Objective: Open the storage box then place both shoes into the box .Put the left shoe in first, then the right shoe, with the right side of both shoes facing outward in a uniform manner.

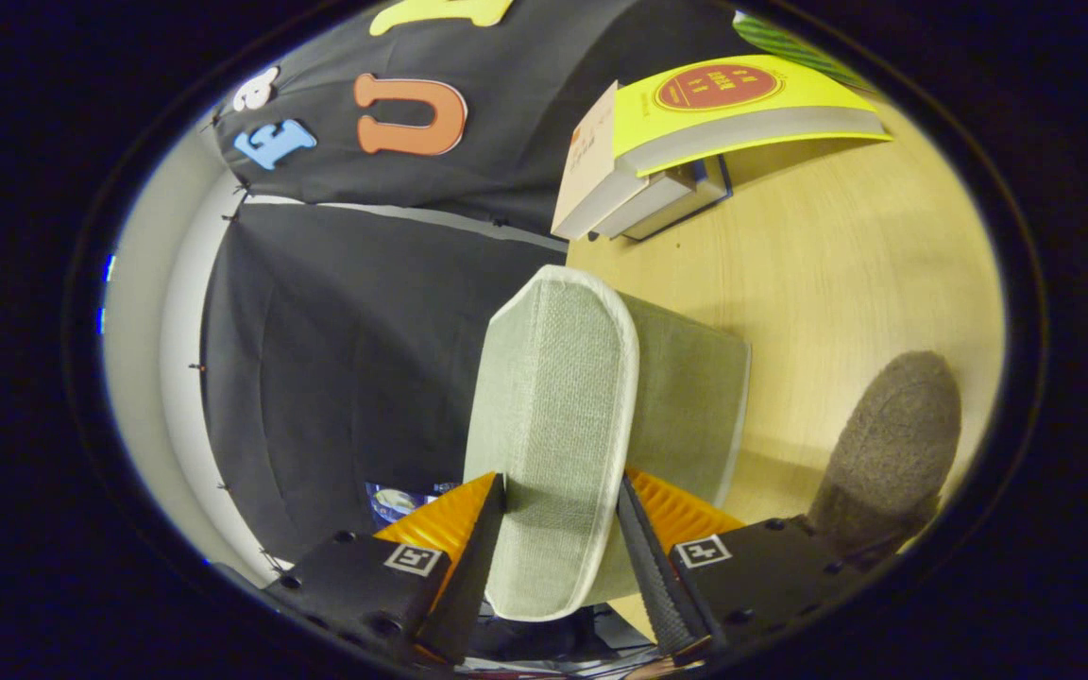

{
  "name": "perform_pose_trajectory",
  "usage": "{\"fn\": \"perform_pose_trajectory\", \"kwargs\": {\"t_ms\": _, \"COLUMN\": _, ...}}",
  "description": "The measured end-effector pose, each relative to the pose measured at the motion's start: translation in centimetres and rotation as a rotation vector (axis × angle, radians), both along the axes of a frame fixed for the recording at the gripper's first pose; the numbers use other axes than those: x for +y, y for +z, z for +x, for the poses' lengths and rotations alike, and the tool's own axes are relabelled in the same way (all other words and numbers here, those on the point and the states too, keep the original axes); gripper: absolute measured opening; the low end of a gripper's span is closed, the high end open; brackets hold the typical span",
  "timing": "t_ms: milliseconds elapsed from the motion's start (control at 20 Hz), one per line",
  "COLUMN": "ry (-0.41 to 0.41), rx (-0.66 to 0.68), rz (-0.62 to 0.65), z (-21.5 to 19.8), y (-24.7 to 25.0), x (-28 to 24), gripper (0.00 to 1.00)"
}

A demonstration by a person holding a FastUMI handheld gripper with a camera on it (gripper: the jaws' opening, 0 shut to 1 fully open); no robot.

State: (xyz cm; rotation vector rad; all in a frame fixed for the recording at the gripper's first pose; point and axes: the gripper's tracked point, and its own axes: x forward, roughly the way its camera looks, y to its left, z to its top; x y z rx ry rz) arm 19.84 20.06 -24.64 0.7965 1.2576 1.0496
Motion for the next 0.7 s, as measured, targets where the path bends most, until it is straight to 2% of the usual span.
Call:
{"fn": "perform_pose_trajectory", "kwargs": {"t_ms": 50, "ry": 0.01, "rx": -0.031, "rz": -0.003, "z": -0.1, "y": 0.0, "x": -0.1, "gripper": 0.73}}
{"fn": "perform_pose_trajectory", "kwargs": {"t_ms": 200, "ry": 0.003, "rx": -0.051, "rz": -0.015, "z": -0.4, "y": 0.2, "x": -0.6, "gripper": 0.71}}
{"fn": "perform_pose_trajectory", "kwargs": {"t_ms": 350, "ry": -0.044, "rx": -0.061, "rz": -0.018, "z": 0.1, "y": 0.3, "x": -1.4, "gripper": 0.64}}
{"fn": "perform_pose_trajectory", "kwargs": {"t_ms": 450, "ry": -0.061, "rx": -0.075, "rz": -0.027, "z": 0.1, "y": 0.6, "x": -2.1, "gripper": 0.43}}
{"fn": "perform_pose_trajectory", "kwargs": {"t_ms": 500, "ry": -0.065, "rx": -0.08, "rz": -0.035, "z": -0.1, "y": 0.8, "x": -2.3, "gripper": 0.36}}
{"fn": "perform_pose_trajectory", "kwargs": {"t_ms": 650, "ry": -0.092, "rx": -0.098, "rz": -0.036, "z": -0.5, "y": 2.3, "x": -2.3, "gripper": 0.26}}
{"fn": "perform_pose_trajectory", "kwargs": {"t_ms": 700, "ry": -0.101, "rx": -0.097, "rz": -0.04, "z": -0.7, "y": 2.7, "x": -2.3, "gripper": 0.19}}
